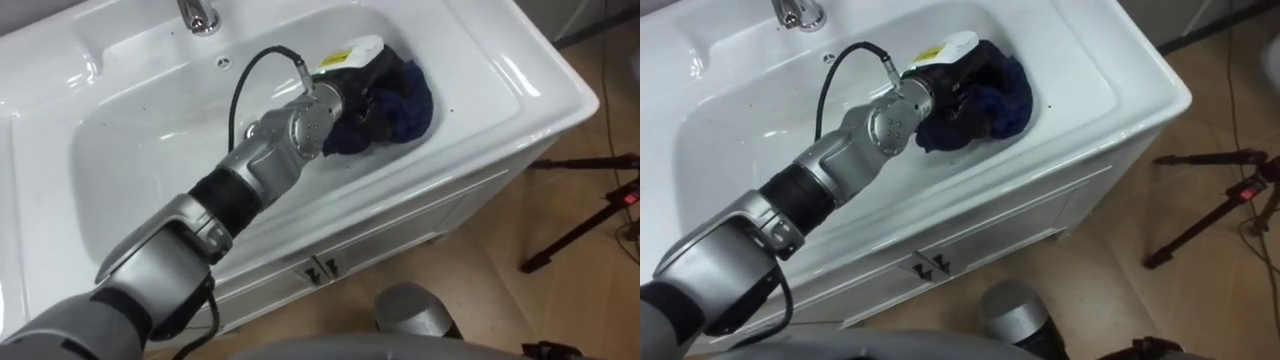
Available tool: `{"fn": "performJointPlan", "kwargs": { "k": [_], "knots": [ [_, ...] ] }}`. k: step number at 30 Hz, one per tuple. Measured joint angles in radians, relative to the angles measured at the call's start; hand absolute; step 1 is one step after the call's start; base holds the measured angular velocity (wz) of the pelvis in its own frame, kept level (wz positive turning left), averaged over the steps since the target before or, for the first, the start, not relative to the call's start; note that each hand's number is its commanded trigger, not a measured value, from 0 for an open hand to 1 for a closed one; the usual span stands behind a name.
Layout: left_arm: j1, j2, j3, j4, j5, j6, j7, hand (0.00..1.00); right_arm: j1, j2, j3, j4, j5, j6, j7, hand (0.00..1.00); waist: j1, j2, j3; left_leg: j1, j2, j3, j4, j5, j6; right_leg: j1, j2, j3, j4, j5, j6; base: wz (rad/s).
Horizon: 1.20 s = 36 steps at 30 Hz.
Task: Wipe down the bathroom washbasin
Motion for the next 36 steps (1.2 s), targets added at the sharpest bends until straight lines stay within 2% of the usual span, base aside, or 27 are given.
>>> {"fn": "performJointPlan", "kwargs": {
  "k": [1, 3, 5, 7, 9, 13, 15, 18, 20, 21, 22, 24, 26, 28, 30, 33, 36],
  "knots": [
    [0.027, 0.000, 0.002, 0.000, 0.024, -0.008, 0.008, 1.00, 0.001, 0.000, -0.001, -0.006, -0.003, 0.000, -0.006, 0.00, 0.001, 0.000, -0.0030, 0.006, 0.000, -0.002, 0.000, 0.000, 0.000, 0.008, 0.001, -0.002, -0.002, 0.000, -0.001, 0.00],
    [0.050, -0.001, 0.003, 0.026, 0.055, -0.024, 0.021, 1.00, 0.005, 0.001, -0.001, -0.008, -0.005, 0.005, -0.007, 0.00, 0.001, -0.001, -0.0030, 0.018, 0.001, -0.003, -0.003, 0.000, 0.000, 0.022, 0.001, -0.011, -0.011, 0.001, -0.002, 0.03],
    [0.086, 0.005, 0.010, 0.067, 0.075, -0.032, 0.044, 1.00, 0.024, 0.001, -0.005, -0.027, -0.009, 0.021, -0.007, 0.00, 0.005, -0.005, -0.0067, 0.043, 0.001, -0.004, -0.020, -0.001, -0.003, 0.044, 0.004, -0.014, -0.022, 0.004, -0.004, 0.02],
    [0.114, 0.011, 0.025, 0.088, 0.094, -0.029, 0.052, 1.00, 0.038, 0.002, -0.014, -0.040, -0.011, 0.024, -0.006, 0.00, 0.007, -0.007, -0.0114, 0.056, 0.002, -0.004, -0.033, -0.002, -0.004, 0.057, 0.008, -0.014, -0.033, 0.009, -0.004, -0.02],
    [0.118, 0.019, 0.032, 0.114, 0.119, -0.029, 0.054, 1.00, 0.039, 0.003, -0.014, -0.046, -0.024, 0.038, -0.004, 0.00, 0.018, -0.006, -0.0138, 0.055, 0.004, -0.004, -0.037, -0.003, -0.005, 0.059, 0.011, -0.008, -0.035, 0.013, -0.003, -0.05],
    [0.184, 0.029, 0.061, 0.122, 0.194, -0.028, 0.069, 1.00, 0.058, 0.003, -0.046, -0.055, -0.048, 0.065, 0.000, 0.00, 0.022, -0.008, -0.0186, 0.081, 0.001, -0.006, -0.057, 0.000, -0.009, 0.090, 0.014, -0.006, -0.053, 0.016, -0.004, -0.02],
    [0.212, 0.031, 0.076, 0.126, 0.237, -0.031, 0.083, 1.00, 0.059, 0.007, -0.058, -0.055, -0.069, 0.067, -0.003, 0.00, 0.026, -0.010, -0.0224, 0.095, 0.000, -0.006, -0.067, 0.002, -0.012, 0.104, 0.014, -0.008, -0.057, 0.016, -0.005, 0.00],
    [0.254, 0.042, 0.103, 0.131, 0.305, -0.045, 0.095, 1.00, 0.057, 0.018, -0.102, -0.045, -0.089, 0.064, -0.008, 0.00, 0.051, -0.008, -0.0277, 0.111, 0.001, -0.012, -0.078, 0.006, -0.017, 0.131, 0.018, -0.011, -0.082, 0.025, -0.009, 0.01],
    [0.284, 0.061, 0.126, 0.130, 0.358, -0.045, 0.095, 1.00, 0.056, 0.020, -0.125, -0.040, -0.109, 0.064, -0.007, 0.00, 0.080, -0.003, -0.0303, 0.118, 0.000, -0.023, -0.083, 0.007, -0.018, 0.143, 0.018, -0.021, -0.095, 0.027, -0.009, 0.17],
    [0.296, 0.066, 0.138, 0.130, 0.372, -0.045, 0.095, 1.00, 0.057, 0.021, -0.135, -0.040, -0.118, 0.064, -0.007, 0.00, 0.082, -0.001, -0.0327, 0.120, 0.000, -0.029, -0.084, 0.007, -0.019, 0.148, 0.018, -0.027, -0.102, 0.027, -0.010, 0.13],
    [0.311, 0.080, 0.157, 0.130, 0.395, -0.043, 0.095, 1.00, 0.055, 0.022, -0.162, -0.042, -0.128, 0.065, -0.007, 0.00, 0.100, 0.001, -0.0338, 0.125, -0.001, -0.031, -0.089, 0.009, -0.021, 0.154, 0.018, -0.028, -0.106, 0.027, -0.011, 0.15],
    [0.333, 0.107, 0.179, 0.126, 0.441, -0.040, 0.095, 1.00, 0.046, 0.026, -0.195, -0.044, -0.150, 0.064, -0.012, 0.00, 0.113, 0.004, -0.0357, 0.127, -0.001, -0.043, -0.095, 0.012, -0.024, 0.166, 0.018, -0.041, -0.120, 0.029, -0.013, 0.17],
    [0.367, 0.158, 0.185, 0.099, 0.525, -0.025, 0.108, 1.00, 0.035, 0.030, -0.213, -0.047, -0.155, 0.064, -0.012, 0.00, 0.127, 0.006, -0.0370, 0.125, -0.002, -0.064, -0.099, 0.017, -0.027, 0.178, 0.016, -0.065, -0.138, 0.033, -0.017, 0.26],
    [0.402, 0.191, 0.185, 0.071, 0.574, 0.004, 0.121, 1.00, 0.026, 0.029, -0.213, -0.047, -0.161, 0.064, -0.013, 0.00, 0.131, 0.012, -0.0416, 0.124, -0.003, -0.077, -0.100, 0.019, -0.030, 0.186, 0.015, -0.084, -0.148, 0.035, -0.020, 0.26],
    [0.427, 0.201, 0.188, 0.066, 0.639, 0.037, 0.139, 1.00, 0.019, 0.030, -0.220, -0.034, -0.179, 0.063, -0.012, 0.00, 0.140, 0.023, -0.0475, 0.126, -0.006, -0.096, -0.098, 0.023, -0.034, 0.201, 0.013, -0.107, -0.163, 0.036, -0.023, 0.25],
    [0.463, 0.216, 0.191, 0.022, 0.707, 0.051, 0.141, 1.00, 0.021, 0.030, -0.220, -0.036, -0.185, 0.063, -0.012, 0.00, 0.158, 0.029, -0.0479, 0.126, -0.012, -0.111, -0.099, 0.028, -0.039, 0.210, 0.014, -0.117, -0.176, 0.038, -0.026, 0.09],
    [0.540, 0.245, 0.202, -0.050, 0.825, 0.062, 0.171, 1.00, 0.026, 0.028, -0.221, -0.044, -0.198, 0.063, -0.012, 0.00, 0.184, 0.029, -0.0481, 0.125, -0.009, -0.113, -0.099, 0.031, -0.043, 0.212, 0.017, -0.116, -0.184, 0.038, -0.032, -0.02]
  ]
}}
